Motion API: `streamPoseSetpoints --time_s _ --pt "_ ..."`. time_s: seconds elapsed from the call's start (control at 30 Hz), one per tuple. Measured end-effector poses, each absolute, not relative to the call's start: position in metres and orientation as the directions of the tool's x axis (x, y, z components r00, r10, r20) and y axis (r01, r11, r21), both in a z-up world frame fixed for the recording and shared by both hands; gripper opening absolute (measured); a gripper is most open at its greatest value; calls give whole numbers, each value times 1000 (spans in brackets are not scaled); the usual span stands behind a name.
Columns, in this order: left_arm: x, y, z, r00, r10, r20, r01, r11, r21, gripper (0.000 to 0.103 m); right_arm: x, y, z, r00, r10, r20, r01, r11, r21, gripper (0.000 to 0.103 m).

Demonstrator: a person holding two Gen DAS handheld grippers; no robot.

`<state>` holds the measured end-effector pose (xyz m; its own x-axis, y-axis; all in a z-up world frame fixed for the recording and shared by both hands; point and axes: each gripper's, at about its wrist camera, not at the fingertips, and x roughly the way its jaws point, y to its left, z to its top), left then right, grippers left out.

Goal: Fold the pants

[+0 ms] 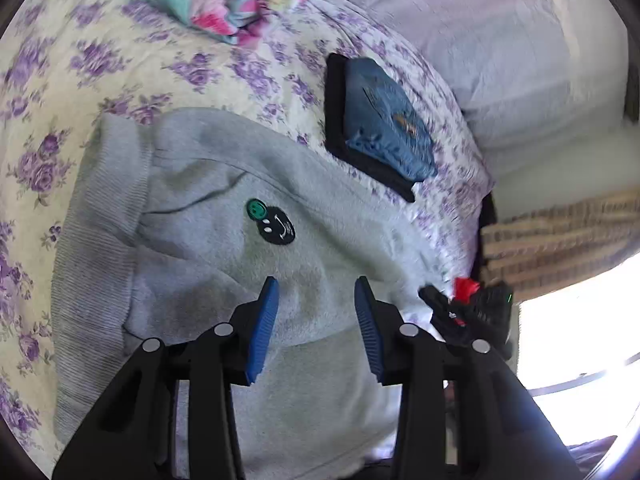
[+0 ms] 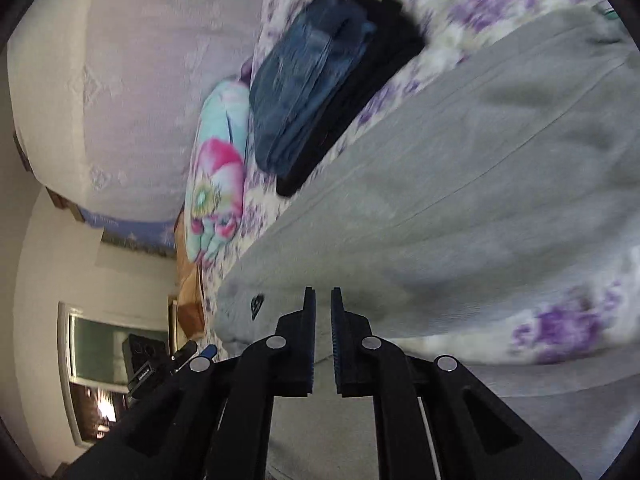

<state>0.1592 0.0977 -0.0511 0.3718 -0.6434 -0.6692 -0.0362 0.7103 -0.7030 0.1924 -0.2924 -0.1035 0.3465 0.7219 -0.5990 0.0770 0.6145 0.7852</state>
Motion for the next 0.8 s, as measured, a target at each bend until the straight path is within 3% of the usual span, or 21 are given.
streamPoseSetpoints --time_s 0.1,0.23,0.3,0.33,0.4,0.47,0.5,0.53,0.57,0.67,0.8 --pt "157 92 -68 351 -680 -644 -63 669 -740 38 218 -277 -132 297 675 -676 122 675 728 8" --pt "173 98 -99 313 -567 -762 -140 766 -628 39 239 -283 -154 265 675 -689 176 668 723 1" --pt "182 107 -117 311 -521 -795 -204 780 -592 19 236 -282 -146 263 666 -698 161 684 712 2" --pt "184 112 -124 316 -516 -796 -240 768 -593 8 232 -281 -138 276 656 -702 146 694 705 8" --pt "185 122 -129 340 -533 -775 -290 724 -626 6 224 -277 -121 301 652 -696 100 704 703 14" --pt "182 121 -125 358 -531 -768 -294 717 -632 6 215 -272 -110 310 670 -675 69 692 719 37" --pt "180 120 -121 363 -527 -768 -287 721 -631 9 211 -267 -109 303 670 -678 58 697 715 53" --pt "177 119 -115 370 -533 -761 -276 719 -638 21 211 -262 -113 280 665 -693 49 710 702 59" --pt "175 118 -111 380 -535 -755 -272 715 -644 42 212 -258 -121 255 648 -717 47 733 679 59" --pt "165 118 -85 426 -492 -759 -250 743 -621 78 215 -258 -134 270 655 -705 61 720 692 51" --pt "146 138 -54 492 -413 -767 -251 776 -579 90 206 -263 -102 332 640 -693 10 732 681 54"
